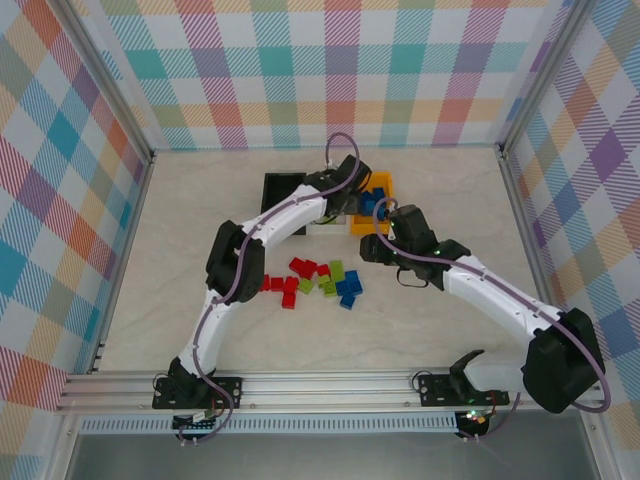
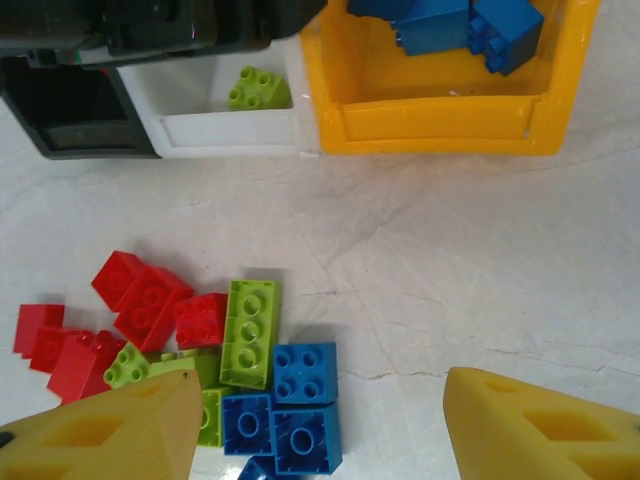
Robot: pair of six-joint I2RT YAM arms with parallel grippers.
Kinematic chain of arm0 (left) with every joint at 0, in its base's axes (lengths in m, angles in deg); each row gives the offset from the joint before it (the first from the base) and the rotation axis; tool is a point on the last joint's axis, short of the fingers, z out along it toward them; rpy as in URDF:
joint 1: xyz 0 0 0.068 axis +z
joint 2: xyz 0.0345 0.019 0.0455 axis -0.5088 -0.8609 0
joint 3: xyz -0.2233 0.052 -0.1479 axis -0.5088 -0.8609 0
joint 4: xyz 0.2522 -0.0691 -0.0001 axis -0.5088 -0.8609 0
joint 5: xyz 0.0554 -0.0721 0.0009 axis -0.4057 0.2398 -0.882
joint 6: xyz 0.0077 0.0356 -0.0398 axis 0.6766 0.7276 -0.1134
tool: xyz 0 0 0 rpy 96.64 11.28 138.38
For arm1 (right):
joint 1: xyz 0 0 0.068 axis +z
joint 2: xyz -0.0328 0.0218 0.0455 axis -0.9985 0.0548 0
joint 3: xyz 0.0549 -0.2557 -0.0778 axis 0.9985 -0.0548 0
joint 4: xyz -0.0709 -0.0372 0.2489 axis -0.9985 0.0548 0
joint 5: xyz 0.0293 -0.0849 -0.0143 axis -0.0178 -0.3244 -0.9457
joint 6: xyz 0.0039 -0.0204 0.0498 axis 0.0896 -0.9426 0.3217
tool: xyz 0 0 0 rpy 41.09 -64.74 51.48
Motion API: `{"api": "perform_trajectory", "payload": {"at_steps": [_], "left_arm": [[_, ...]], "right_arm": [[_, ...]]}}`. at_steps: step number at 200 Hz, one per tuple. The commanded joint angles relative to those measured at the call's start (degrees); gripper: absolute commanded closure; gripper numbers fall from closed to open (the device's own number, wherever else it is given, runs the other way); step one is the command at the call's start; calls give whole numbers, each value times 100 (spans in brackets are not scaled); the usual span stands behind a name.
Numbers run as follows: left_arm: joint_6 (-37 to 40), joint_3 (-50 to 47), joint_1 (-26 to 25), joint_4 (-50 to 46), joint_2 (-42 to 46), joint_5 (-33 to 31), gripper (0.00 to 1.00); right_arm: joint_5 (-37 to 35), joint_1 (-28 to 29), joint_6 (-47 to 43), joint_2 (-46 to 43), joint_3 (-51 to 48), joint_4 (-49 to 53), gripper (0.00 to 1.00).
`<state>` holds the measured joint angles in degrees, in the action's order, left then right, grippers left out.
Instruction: Sort the legos into containers by color
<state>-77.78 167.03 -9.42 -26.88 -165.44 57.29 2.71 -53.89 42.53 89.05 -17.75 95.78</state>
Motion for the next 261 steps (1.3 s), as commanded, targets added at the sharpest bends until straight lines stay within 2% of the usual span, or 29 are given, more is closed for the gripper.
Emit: {"api": "perform_trajectory", "payload": {"at_steps": [1, 30, 48, 77, 119, 154, 212, 240, 261], "left_arm": [[-188, -734, -74, 345, 1096, 184, 17], [-594, -2730, -227, 1239, 2656, 524, 0], [-795, -3887, -401, 1599, 3617, 568, 0], [-873, -5281, -761, 1462, 5048, -53, 0], [-1320, -6953, -791, 1226, 6669, -112, 0], [-1470, -7474, -794, 1090, 7088, -286, 0], [-1350, -7458, -795, 1014, 7094, -402, 0], [-1324, -7505, -797, 1042, 7101, -426, 0], [-1325, -7505, -793, 1019, 7107, -441, 0]], "right_arm": [[462, 27, 5, -19, -90, 239, 34], [734, 461, -152, 316, -119, 473, 33], [713, 830, -152, 594, -131, 580, 33], [576, 1343, 121, 900, -242, 600, 33], [90, 1846, 529, 1521, -226, 740, 33], [-167, 1947, 768, 1887, -65, 519, 33], [-523, 2073, 766, 2424, 483, 540, 35], [-467, 2180, 645, 2636, 704, 496, 37], [-725, 2187, 688, 2826, 867, 707, 40]]}}
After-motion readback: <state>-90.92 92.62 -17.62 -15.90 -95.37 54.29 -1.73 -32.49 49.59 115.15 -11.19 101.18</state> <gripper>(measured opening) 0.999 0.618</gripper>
